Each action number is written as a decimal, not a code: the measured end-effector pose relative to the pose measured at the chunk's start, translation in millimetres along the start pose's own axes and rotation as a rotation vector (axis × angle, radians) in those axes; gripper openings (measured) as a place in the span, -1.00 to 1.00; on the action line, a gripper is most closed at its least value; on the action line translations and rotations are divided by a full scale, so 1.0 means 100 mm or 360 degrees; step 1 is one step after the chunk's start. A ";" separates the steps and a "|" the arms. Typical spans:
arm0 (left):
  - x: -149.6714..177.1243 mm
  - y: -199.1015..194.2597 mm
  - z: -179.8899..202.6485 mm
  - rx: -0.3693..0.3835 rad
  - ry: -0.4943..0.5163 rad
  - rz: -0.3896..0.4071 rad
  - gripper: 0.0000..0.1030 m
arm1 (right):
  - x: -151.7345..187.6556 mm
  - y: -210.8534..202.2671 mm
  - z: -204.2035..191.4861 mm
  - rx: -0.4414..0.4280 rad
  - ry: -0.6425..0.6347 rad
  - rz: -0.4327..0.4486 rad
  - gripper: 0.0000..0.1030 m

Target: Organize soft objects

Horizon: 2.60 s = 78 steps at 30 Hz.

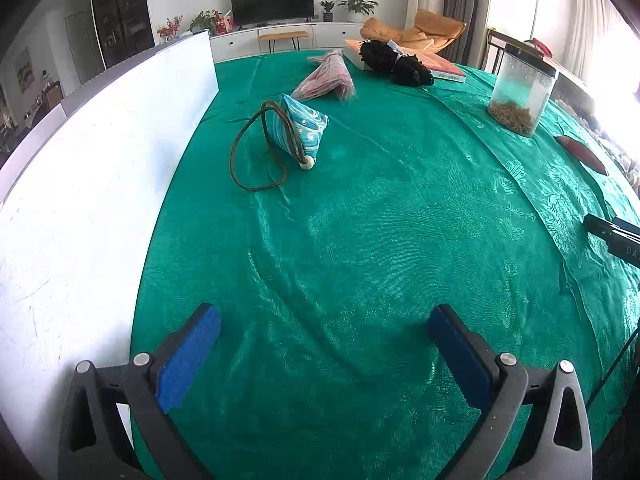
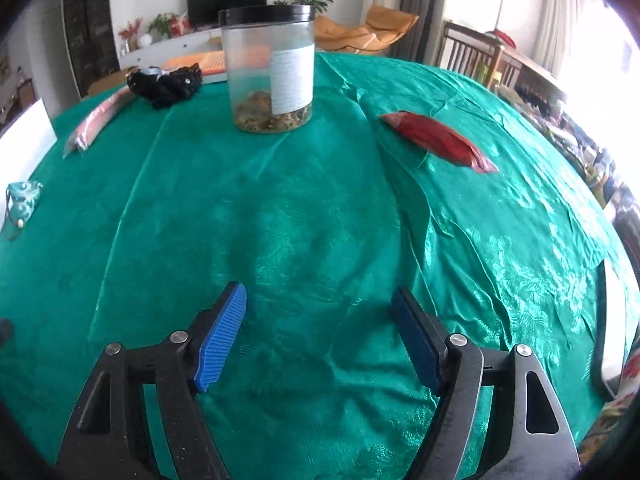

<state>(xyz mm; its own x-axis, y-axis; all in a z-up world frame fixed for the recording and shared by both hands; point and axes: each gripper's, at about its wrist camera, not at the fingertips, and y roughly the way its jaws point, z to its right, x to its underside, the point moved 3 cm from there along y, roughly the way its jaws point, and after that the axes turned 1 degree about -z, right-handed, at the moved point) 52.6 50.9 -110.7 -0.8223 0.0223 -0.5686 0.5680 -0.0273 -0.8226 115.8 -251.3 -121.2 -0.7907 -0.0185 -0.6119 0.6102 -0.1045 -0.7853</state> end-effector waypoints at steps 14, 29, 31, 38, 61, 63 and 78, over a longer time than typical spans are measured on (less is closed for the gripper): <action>0.00 0.00 0.00 -0.0001 -0.0002 0.0000 1.00 | -0.14 0.19 0.31 -0.0051 0.0176 -0.0058 0.86; 0.00 0.00 0.00 -0.0002 -0.0002 0.0000 1.00 | -0.14 0.20 0.33 -0.0053 0.0177 -0.0058 0.86; 0.00 0.00 0.00 -0.0002 -0.0002 0.0000 1.00 | -0.14 0.20 0.33 -0.0053 0.0177 -0.0058 0.86; 0.00 0.00 0.00 -0.0002 -0.0002 -0.0001 1.00 | -0.14 0.20 0.33 -0.0053 0.0177 -0.0057 0.86; 0.00 0.00 0.00 -0.0003 -0.0002 0.0000 1.00 | -0.14 0.20 0.33 -0.0053 0.0177 -0.0057 0.86; 0.00 0.00 0.00 -0.0002 -0.0003 0.0000 1.00 | -0.14 0.20 0.33 -0.0053 0.0177 -0.0057 0.86; 0.01 0.00 0.00 -0.0003 -0.0002 -0.0001 1.00 | -0.14 0.20 0.33 -0.0053 0.0177 -0.0058 0.86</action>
<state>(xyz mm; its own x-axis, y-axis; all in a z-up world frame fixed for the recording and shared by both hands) 52.1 51.3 -111.1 -0.8227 0.0209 -0.5681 0.5676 -0.0253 -0.8229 137.3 -286.3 -125.4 -0.8030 0.0954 -0.5883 0.5841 -0.0699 -0.8086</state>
